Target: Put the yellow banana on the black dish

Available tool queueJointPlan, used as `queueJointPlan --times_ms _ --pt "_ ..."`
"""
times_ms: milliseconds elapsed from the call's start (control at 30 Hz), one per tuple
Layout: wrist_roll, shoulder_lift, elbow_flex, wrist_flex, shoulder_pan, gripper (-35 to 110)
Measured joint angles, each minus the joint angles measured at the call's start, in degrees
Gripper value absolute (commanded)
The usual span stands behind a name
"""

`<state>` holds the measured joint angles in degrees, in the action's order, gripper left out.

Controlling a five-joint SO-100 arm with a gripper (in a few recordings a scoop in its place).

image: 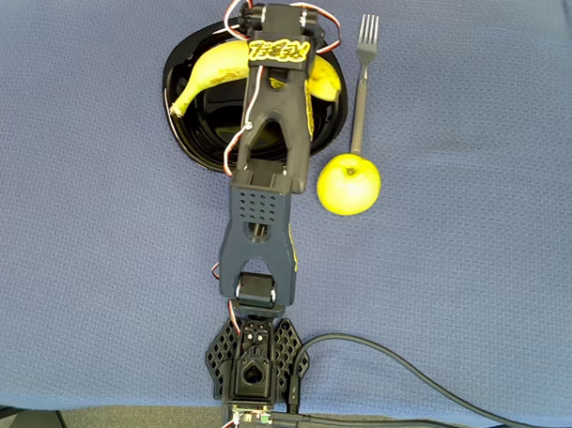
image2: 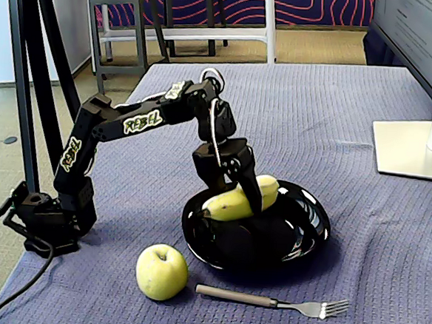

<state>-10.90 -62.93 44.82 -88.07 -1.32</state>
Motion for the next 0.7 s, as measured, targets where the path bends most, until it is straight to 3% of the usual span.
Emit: queueJointPlan --times_ms 367,700 --pt "3.1 0.6 7.8 7.4 -3.8 18" --pt "5.6 0.4 11.0 11.3 -7.6 20"
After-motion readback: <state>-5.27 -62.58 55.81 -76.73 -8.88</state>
